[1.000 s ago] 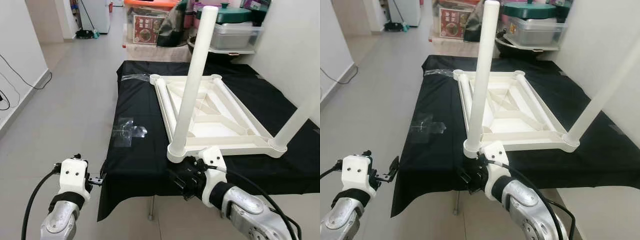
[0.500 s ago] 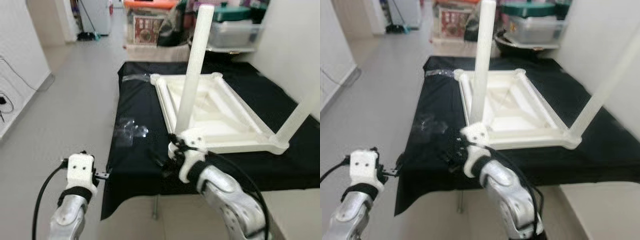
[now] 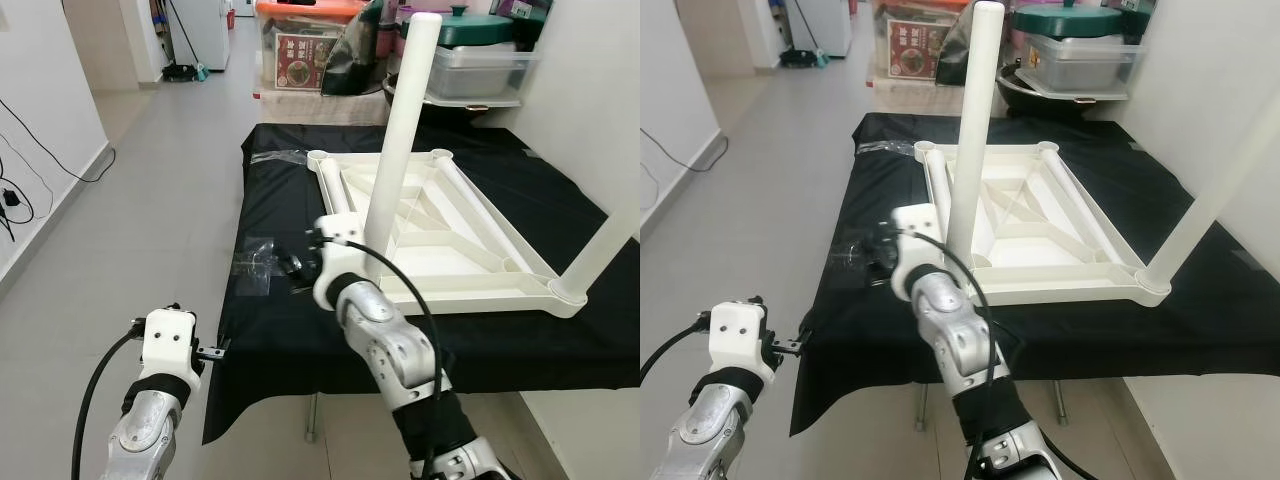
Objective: Building children table
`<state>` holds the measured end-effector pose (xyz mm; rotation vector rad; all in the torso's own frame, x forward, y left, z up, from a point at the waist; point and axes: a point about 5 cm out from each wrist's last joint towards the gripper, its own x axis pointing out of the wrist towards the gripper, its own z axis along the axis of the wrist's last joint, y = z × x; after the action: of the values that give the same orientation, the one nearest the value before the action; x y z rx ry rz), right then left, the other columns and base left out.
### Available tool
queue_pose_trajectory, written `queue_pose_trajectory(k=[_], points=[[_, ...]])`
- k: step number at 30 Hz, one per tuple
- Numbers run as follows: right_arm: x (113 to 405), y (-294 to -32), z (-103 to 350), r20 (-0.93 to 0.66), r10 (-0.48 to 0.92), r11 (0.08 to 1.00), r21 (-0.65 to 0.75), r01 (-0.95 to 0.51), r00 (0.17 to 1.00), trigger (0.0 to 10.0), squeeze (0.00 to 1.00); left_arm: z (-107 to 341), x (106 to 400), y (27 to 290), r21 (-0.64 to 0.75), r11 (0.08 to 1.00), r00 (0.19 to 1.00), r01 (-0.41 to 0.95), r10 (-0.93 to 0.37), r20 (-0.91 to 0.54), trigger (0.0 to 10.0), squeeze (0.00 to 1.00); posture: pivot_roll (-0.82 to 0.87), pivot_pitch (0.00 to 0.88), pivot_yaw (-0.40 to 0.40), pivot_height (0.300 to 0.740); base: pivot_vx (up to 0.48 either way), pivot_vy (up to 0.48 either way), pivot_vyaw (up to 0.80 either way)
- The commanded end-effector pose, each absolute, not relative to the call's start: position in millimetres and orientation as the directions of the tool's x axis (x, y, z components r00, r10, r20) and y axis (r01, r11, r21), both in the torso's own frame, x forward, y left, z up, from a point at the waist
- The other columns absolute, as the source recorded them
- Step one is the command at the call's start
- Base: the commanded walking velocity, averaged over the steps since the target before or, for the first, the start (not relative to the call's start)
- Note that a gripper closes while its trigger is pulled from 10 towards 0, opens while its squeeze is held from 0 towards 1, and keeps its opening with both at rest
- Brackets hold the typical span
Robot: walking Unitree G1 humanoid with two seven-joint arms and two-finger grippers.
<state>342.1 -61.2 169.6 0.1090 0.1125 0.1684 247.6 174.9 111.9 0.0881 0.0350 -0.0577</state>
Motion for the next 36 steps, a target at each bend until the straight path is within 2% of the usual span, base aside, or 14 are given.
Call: queue_pose_trajectory(k=[1,5,7,9,10,11,12,18,23,24,25,26,33,36], points=[[349.5,-115.9,162.1,-0.125,-0.139,0.981,0.117,0.154,0.982,10.0,0.00,106.1,245.2,178.7,0.101,0.994,0.998,0.042,-0.037,-0.059,10.0,0.00,0.07,0.000,-0.075,0.740,0.000,0.000,0.00],[348.6,-141.4,160.9,-0.119,-0.254,0.957,0.115,0.267,0.960,10.0,0.00,105.7,245.0,178.0,0.100,0.994,0.997,0.045,-0.039,-0.061,10.0,0.00,0.06,0.000,-0.070,0.740,0.000,0.000,0.00],[335.4,-234.9,165.4,-0.045,-0.548,0.832,0.073,0.550,0.835,10.0,0.00,104.4,243.6,176.8,0.096,0.994,0.997,0.047,-0.041,-0.066,10.0,0.00,0.05,0.000,-0.066,0.740,0.000,0.000,0.00],[335.4,-234.9,165.4,-0.045,-0.548,0.832,0.073,0.550,0.835,10.0,0.00,104.4,243.6,176.8,0.096,0.994,0.997,0.047,-0.041,-0.066,10.0,0.00,0.05,0.000,-0.066,0.740,0.000,0.000,0.00],[322.4,-289.2,172.8,-0.017,-0.676,0.735,0.062,0.675,0.737,10.0,0.00,103.1,243.0,176.9,0.093,0.995,0.997,0.047,-0.040,-0.071,10.0,0.00,0.03,0.000,-0.056,0.740,0.000,0.000,0.00],[322.4,-289.2,172.8,-0.017,-0.676,0.735,0.062,0.675,0.737,10.0,0.00,103.1,243.0,176.9,0.093,0.995,0.997,0.047,-0.040,-0.071,10.0,0.00,0.03,0.000,-0.056,0.740,0.000,0.000,0.00],[299.3,-359.1,197.3,0.060,-0.797,0.603,0.038,0.797,0.601,10.0,0.00,101.7,242.6,175.9,0.089,0.995,0.996,0.050,-0.044,-0.077,10.0,0.00,0.03,0.000,-0.062,0.740,0.000,0.000,0.00],[292.6,-394.6,217.4,0.109,-0.809,0.585,0.047,0.810,0.578,10.0,0.00,101.7,242.3,175.7,0.089,0.995,0.996,0.047,-0.041,-0.077,10.0,0.00,0.04,0.000,-0.066,0.740,0.000,0.000,0.00],[337.9,-335.2,203.2,0.033,-0.504,0.864,0.012,0.504,0.863,10.0,0.00,100.6,242.0,177.0,0.090,0.995,0.996,0.048,-0.041,-0.083,10.0,0.00,0.04,0.000,-0.065,0.740,0.000,0.000,0.00],[353.3,-288.3,191.4,0.008,-0.312,0.950,0.013,0.312,0.950,10.0,0.00,100.3,241.8,176.1,0.091,0.994,0.995,0.054,-0.046,-0.085,10.0,0.00,0.04,0.000,-0.067,0.740,0.000,0.000,0.00],[353.3,-288.3,191.4,0.008,-0.312,0.950,0.013,0.312,0.950,10.0,0.00,100.3,241.8,176.1,0.091,0.994,0.995,0.054,-0.046,-0.085,10.0,0.00,0.04,0.000,-0.067,0.740,0.000,0.000,0.00],[360.8,-218.4,176.4,-0.008,-0.046,0.998,0.034,0.047,0.999,10.0,0.00,100.5,241.7,174.7,0.094,0.994,0.995,0.060,-0.052,-0.085,10.0,0.00,0.06,0.000,-0.074,0.740,0.000,0.000,0.00],[336.8,-103.9,154.7,0.012,0.403,0.913,0.063,-0.403,0.915,10.0,0.00,102.2,240.8,175.5,0.096,0.994,0.996,0.062,-0.054,-0.077,10.0,0.00,0.07,0.000,-0.083,0.740,0.000,0.000,0.00],[331.6,-93.8,154.4,0.021,0.448,0.892,0.061,-0.449,0.894,10.0,0.00,102.5,240.8,174.8,0.091,0.994,0.995,0.067,-0.060,-0.075,10.0,0.00,0.07,0.000,-0.083,0.740,0.000,0.000,0.00]])
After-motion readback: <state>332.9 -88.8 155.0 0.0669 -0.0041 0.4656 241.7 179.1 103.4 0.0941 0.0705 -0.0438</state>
